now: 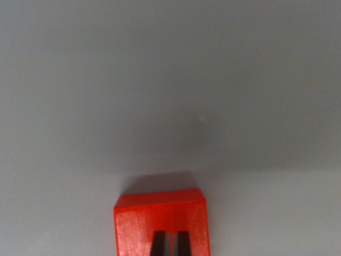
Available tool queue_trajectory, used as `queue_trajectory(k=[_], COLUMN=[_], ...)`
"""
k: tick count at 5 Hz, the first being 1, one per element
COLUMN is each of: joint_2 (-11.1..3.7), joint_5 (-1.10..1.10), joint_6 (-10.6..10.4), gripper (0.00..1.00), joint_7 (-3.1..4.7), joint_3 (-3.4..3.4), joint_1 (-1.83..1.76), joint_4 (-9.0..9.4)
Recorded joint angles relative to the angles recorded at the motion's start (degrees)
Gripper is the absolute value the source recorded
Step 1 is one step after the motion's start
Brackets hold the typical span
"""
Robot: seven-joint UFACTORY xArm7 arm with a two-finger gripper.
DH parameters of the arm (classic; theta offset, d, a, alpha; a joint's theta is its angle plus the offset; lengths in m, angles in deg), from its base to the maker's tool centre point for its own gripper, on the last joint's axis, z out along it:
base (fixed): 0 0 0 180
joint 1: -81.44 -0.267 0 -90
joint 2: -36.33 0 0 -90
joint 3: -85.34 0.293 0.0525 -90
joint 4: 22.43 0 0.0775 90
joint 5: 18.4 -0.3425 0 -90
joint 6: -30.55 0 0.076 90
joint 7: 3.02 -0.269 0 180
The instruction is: Reach red block
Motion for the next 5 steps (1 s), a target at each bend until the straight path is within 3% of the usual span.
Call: queue_trajectory(k=[5], joint_2=[-0.28], joint_5=[0.02], joint_6=[-1.24], gripper=[0.0], joint_7=[-0.15], joint_3=[0.06], joint_1=[-0.09], joint_4=[0.96])
